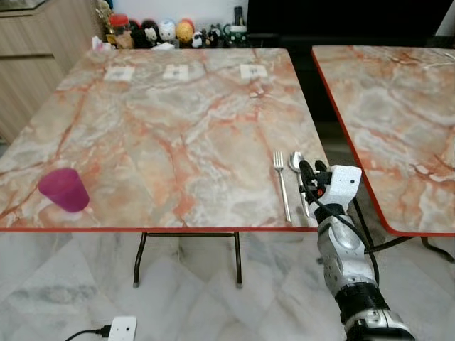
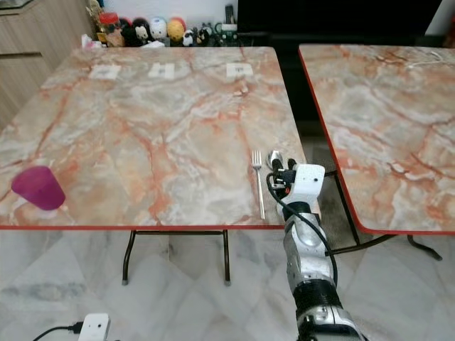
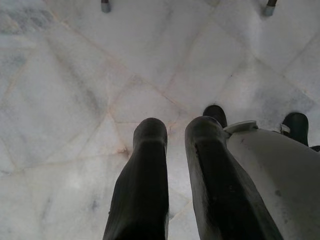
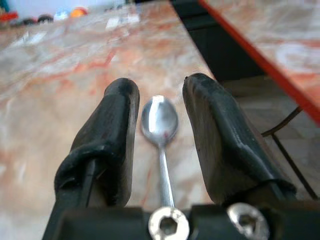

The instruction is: Setting the table

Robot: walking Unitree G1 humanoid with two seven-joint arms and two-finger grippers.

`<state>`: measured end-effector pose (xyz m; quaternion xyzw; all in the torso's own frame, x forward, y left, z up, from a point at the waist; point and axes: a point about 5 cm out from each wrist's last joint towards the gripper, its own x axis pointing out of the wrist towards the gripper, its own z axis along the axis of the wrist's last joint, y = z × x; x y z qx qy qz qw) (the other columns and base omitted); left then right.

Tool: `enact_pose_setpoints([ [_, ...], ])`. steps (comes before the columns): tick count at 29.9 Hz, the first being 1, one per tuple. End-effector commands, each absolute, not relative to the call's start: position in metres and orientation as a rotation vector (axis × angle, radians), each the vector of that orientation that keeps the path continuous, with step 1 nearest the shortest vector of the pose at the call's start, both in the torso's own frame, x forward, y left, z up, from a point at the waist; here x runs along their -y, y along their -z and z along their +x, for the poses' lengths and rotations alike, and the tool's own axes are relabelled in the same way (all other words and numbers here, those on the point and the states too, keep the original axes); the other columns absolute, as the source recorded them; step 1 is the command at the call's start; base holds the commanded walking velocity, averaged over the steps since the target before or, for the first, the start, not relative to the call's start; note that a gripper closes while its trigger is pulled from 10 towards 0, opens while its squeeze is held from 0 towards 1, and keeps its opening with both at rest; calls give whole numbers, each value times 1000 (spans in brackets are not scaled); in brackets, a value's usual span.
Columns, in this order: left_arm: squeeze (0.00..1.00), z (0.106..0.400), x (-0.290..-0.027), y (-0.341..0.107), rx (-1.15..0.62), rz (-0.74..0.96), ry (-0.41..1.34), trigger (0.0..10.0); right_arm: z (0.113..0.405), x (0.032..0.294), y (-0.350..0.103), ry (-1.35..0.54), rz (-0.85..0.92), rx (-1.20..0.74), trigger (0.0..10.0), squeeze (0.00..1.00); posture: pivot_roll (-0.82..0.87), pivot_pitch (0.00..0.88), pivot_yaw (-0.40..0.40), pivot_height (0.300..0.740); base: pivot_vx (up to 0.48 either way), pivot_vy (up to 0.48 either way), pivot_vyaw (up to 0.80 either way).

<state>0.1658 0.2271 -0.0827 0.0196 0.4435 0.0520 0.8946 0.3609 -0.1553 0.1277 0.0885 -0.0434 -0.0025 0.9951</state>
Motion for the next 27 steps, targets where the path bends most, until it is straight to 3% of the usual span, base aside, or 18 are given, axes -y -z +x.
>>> enact_pose_setpoints([
  [1, 0, 159, -228, 86, -944, 41, -112, 10000, 360, 156, -120, 37, 194, 42, 10000, 1000, -73, 87, 26, 740, 0, 0, 0],
  [3, 0, 159, -229, 86, -944, 42, -112, 10000, 359, 157, -114, 54, 209, 11, 10000, 1000, -77, 89, 27, 740, 0, 0, 0],
  [4, 0, 159, -229, 86, -945, 42, -112, 10000, 358, 157, -110, 55, 233, -18, 10000, 196, -80, 91, 29, 740, 0, 0, 0],
  [5, 0, 159, -229, 86, -947, 44, -110, 10000, 357, 157, -102, 52, 247, -69, 10000, 0, -82, 91, 30, 740, 0, 0, 0],
  [27, 0, 159, -229, 85, -949, 56, -99, 10000, 385, 150, -116, 3, 211, -215, 10000, 0, -61, 91, 34, 740, 0, 0, 0],
])
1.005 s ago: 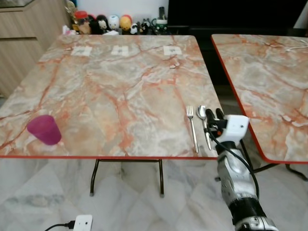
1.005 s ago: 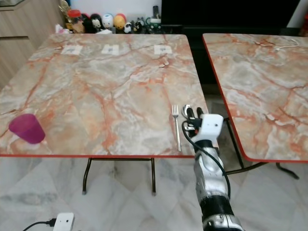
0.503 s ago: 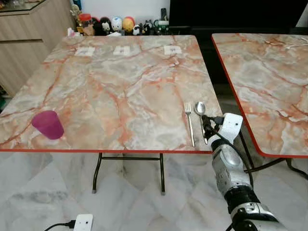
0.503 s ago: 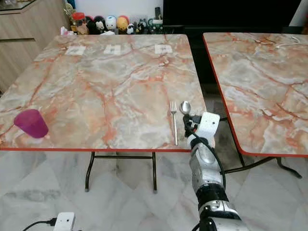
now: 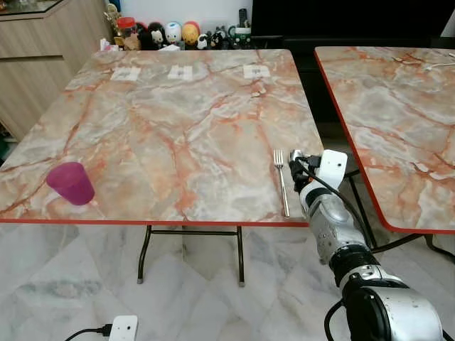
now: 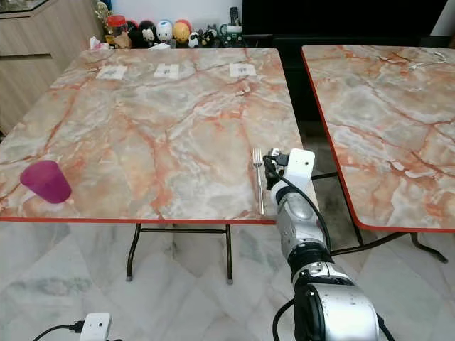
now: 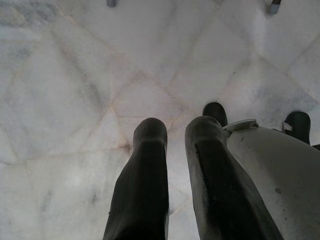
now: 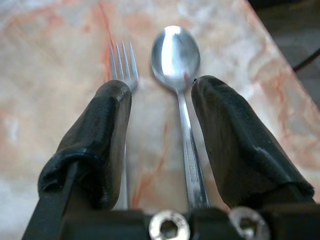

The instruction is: Setting the table

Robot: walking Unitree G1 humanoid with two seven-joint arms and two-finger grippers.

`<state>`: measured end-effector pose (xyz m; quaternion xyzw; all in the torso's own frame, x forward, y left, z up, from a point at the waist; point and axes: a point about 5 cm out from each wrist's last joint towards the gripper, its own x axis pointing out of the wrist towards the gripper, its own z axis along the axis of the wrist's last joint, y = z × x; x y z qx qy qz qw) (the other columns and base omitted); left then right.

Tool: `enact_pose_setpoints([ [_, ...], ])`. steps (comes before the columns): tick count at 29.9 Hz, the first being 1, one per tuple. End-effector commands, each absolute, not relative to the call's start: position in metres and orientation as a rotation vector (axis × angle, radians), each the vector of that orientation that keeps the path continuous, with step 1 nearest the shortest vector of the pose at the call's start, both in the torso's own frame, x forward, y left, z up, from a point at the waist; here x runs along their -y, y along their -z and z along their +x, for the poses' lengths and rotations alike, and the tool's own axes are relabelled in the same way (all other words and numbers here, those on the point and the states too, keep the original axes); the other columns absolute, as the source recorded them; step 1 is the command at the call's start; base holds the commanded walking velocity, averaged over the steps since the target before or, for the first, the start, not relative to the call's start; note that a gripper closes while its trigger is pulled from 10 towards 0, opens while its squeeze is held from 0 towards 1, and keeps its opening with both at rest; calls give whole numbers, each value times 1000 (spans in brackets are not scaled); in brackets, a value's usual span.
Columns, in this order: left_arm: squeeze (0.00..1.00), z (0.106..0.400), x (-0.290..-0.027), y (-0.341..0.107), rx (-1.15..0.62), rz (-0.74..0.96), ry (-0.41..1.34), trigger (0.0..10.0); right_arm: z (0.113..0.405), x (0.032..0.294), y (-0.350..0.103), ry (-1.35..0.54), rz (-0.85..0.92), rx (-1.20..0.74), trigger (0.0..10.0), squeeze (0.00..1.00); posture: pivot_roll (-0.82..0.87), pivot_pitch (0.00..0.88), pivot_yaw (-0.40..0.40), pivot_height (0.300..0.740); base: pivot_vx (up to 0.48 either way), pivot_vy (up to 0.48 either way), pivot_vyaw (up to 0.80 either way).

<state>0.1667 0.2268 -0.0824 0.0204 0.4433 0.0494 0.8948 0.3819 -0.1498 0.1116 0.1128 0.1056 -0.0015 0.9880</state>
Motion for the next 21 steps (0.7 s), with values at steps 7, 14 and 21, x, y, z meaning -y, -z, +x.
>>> enact_pose_setpoints([
  [7, 0, 160, -229, 85, -951, 59, -99, 10000, 386, 162, -115, 65, 200, -252, 10000, 0, -56, 91, 34, 740, 0, 0, 0],
  [14, 0, 159, -229, 85, -952, 61, -99, 10000, 385, 167, -113, 89, 197, -279, 10000, 0, -49, 95, 37, 740, 0, 0, 0],
  [21, 0, 158, -231, 86, -955, 64, -101, 10000, 384, 168, -108, 93, 219, -316, 10000, 0, -36, 99, 41, 740, 0, 0, 0],
])
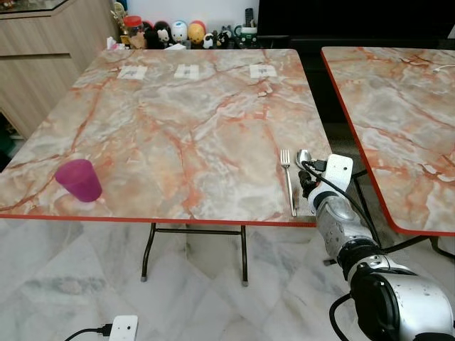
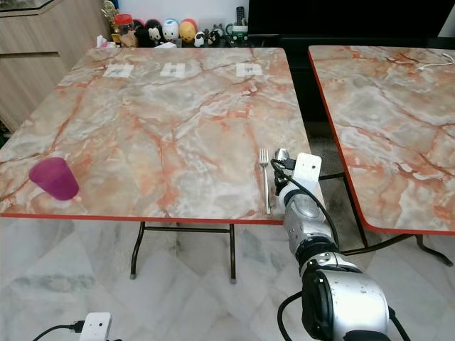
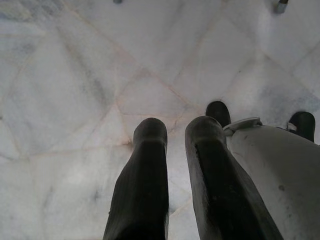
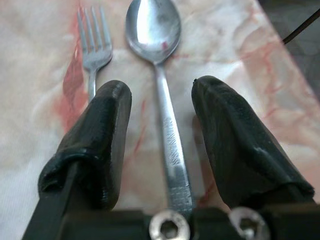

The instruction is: Setting the table

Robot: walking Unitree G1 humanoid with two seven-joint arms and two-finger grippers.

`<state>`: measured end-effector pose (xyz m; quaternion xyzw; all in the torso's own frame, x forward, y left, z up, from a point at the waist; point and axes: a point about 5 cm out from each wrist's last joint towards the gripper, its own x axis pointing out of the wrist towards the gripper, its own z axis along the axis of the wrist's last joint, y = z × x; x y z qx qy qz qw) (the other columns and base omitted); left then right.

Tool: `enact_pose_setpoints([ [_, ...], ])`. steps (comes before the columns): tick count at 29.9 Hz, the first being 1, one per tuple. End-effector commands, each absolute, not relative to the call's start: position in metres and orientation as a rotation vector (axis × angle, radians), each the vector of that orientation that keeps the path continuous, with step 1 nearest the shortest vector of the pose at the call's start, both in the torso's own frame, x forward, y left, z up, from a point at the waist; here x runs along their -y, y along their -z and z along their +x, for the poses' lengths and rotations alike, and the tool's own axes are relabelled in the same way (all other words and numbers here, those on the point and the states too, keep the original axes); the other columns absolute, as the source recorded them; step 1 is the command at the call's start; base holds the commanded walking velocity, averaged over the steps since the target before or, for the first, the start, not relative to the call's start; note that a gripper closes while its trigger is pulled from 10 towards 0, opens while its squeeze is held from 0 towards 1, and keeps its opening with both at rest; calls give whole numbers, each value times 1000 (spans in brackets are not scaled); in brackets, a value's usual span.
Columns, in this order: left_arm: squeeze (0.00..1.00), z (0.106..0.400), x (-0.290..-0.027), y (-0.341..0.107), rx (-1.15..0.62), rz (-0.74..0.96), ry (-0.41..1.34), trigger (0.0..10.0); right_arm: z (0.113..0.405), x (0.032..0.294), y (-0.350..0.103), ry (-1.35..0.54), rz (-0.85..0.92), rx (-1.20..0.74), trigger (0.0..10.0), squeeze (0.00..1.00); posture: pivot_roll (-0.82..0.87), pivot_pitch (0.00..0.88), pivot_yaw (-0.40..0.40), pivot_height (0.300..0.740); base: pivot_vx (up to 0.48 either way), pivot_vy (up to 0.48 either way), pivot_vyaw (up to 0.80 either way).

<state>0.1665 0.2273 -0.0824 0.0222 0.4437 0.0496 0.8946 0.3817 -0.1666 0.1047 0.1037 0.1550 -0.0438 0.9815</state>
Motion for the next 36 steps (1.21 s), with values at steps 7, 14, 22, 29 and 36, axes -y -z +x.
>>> enact_pose_setpoints([
  [7, 0, 157, -232, 86, -956, 66, -103, 10000, 382, 173, -105, 125, 240, -339, 10000, 0, -27, 106, 43, 740, 0, 0, 0],
  [14, 0, 156, -232, 86, -958, 67, -102, 10000, 378, 178, -97, 158, 244, -373, 7020, 0, -24, 106, 44, 740, 0, 0, 0],
  [22, 0, 156, -232, 86, -959, 68, -103, 10000, 373, 172, -88, 115, 263, -410, 0, 0, -18, 108, 43, 740, 0, 0, 0],
  [29, 0, 156, -232, 86, -961, 70, -103, 10000, 372, 167, -85, 86, 252, -420, 0, 0, -18, 108, 42, 740, 0, 0, 0],
  [36, 0, 156, -231, 86, -962, 70, -103, 10000, 372, 162, -84, 60, 228, -416, 0, 0, -18, 107, 40, 740, 0, 0, 0],
])
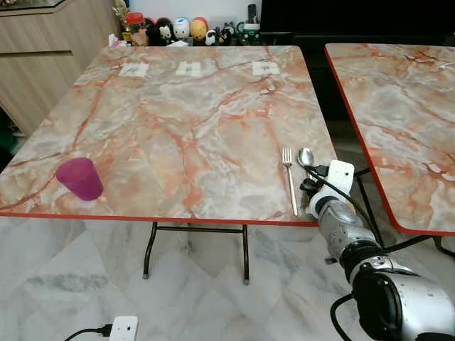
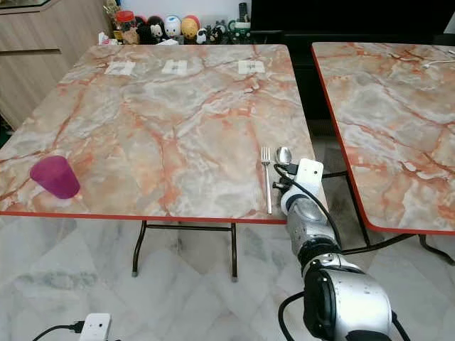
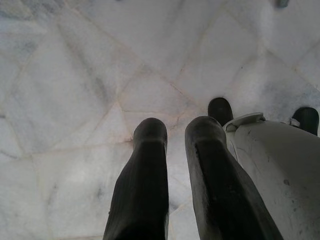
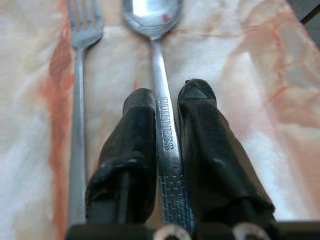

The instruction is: Setting the table

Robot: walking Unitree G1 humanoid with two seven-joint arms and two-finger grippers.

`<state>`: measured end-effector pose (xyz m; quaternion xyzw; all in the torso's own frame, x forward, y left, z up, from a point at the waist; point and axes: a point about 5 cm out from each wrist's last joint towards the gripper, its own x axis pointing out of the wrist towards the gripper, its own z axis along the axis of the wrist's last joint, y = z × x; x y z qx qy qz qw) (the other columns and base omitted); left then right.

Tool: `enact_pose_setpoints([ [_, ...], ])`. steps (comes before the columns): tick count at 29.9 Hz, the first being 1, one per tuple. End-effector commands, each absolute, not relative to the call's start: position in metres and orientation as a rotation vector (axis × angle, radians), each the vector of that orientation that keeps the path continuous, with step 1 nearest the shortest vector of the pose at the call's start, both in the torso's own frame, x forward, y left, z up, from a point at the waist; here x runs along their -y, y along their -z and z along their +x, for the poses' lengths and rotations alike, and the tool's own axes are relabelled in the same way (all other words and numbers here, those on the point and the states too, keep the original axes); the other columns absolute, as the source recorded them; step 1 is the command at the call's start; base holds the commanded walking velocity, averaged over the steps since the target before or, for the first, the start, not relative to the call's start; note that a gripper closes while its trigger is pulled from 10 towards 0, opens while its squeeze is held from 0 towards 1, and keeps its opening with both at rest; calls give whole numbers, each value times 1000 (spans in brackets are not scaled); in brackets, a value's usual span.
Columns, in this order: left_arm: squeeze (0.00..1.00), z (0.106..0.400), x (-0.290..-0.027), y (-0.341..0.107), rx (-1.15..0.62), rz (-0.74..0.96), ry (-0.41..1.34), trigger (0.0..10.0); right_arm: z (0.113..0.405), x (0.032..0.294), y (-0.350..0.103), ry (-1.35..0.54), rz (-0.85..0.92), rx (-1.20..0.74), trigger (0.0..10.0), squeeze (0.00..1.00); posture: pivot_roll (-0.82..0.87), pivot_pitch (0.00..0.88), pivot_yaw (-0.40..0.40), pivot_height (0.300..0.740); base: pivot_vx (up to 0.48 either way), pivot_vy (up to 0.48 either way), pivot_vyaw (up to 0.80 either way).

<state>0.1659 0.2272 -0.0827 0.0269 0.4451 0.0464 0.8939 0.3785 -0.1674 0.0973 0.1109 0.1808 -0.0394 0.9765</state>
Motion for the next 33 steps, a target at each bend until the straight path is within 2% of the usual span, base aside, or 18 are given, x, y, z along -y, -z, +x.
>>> enact_pose_setpoints([
  [1, 0, 156, -231, 86, -963, 71, -102, 10000, 372, 161, -84, 56, 220, -417, 0, 0, -18, 106, 38, 740, 0, 0, 0],
  [12, 0, 157, -230, 87, -964, 68, -100, 10000, 368, 159, -79, 69, 213, -404, 0, 0, -20, 106, 32, 740, 0, 0, 0],
  [23, 0, 155, -229, 87, -967, 67, -100, 10000, 364, 175, -83, 206, 240, -228, 0, 0, -23, 110, 29, 740, 0, 0, 0],
  [33, 0, 154, -229, 87, -967, 69, -101, 10000, 357, 170, -88, 172, 249, -72, 0, 0, -25, 106, 21, 740, 0, 0, 0],
])
